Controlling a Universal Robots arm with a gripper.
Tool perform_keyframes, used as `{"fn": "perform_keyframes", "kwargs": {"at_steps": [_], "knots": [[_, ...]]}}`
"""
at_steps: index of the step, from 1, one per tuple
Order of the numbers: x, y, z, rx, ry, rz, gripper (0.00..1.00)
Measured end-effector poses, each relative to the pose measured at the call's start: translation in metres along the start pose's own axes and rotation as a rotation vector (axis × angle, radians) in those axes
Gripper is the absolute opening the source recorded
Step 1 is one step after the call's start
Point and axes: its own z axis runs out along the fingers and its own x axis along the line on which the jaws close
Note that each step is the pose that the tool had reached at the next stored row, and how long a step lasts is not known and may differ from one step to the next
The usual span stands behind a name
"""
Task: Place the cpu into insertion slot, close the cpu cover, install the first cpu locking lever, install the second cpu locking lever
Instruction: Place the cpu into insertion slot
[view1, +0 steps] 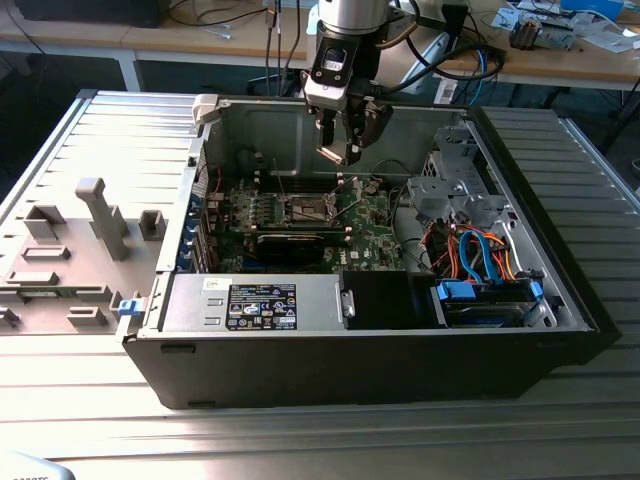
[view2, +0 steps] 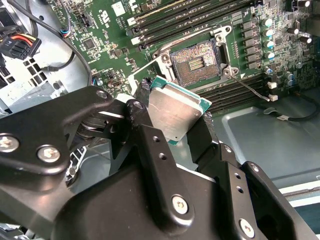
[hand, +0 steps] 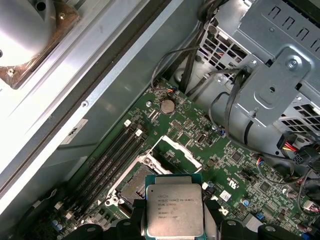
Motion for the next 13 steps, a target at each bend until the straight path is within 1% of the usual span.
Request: {"fn": "perform_keyframes", "kwargs": {"at_steps": [13], "knots": [[0.0000,0.0000,0.0004,0.0014,-0.0019,0.017,0.55]]}}
